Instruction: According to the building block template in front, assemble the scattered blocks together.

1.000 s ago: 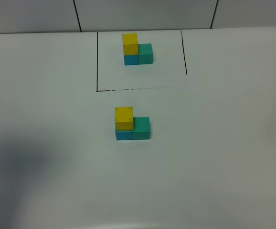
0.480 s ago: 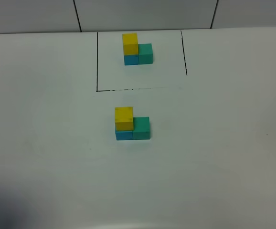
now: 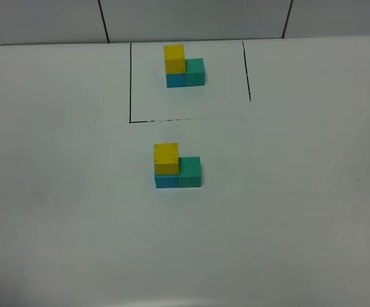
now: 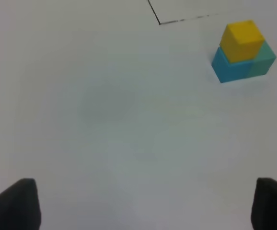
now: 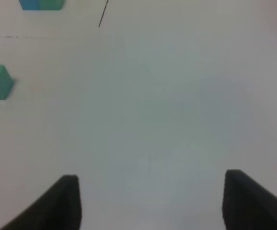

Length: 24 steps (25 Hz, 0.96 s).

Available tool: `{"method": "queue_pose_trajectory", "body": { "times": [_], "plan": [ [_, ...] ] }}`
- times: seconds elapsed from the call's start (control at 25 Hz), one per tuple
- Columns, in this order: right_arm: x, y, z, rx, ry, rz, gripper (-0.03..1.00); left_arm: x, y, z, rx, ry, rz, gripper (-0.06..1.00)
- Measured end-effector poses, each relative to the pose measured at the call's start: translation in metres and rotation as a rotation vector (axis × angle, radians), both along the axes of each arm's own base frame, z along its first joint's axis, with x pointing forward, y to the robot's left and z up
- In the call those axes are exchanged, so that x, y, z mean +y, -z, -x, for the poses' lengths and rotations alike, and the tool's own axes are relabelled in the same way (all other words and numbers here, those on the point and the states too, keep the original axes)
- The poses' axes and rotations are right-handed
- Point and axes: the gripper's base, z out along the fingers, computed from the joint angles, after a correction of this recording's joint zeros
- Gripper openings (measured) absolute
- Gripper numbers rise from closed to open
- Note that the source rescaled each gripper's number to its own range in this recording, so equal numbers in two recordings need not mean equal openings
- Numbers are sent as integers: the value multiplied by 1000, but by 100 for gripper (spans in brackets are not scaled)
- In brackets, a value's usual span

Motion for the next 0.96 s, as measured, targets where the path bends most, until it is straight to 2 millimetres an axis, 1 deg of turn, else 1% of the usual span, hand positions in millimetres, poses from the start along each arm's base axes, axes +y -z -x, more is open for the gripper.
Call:
{"method": "queue_pose_trajectory", "body": {
  "times": [0.12,0.24,0.56,0.72,0.8,0.96],
  "plan": [
    [0,0,0,0,0,0,33,1,4,10,-43,2,4,83],
    [0,0,0,0,0,0,33,1,4,10,-45,5,10,77],
    [0,0,0,0,0,0,33,0,4,11,-45,5,17,55],
    [0,0,0,0,0,0,33,0,4,11,-44,6,18,46],
    [0,0,0,0,0,0,33,0,4,11,-44,6,18,42],
    [0,0,0,0,0,0,33,0,4,11,-44,6,18,39]
  ]
}}
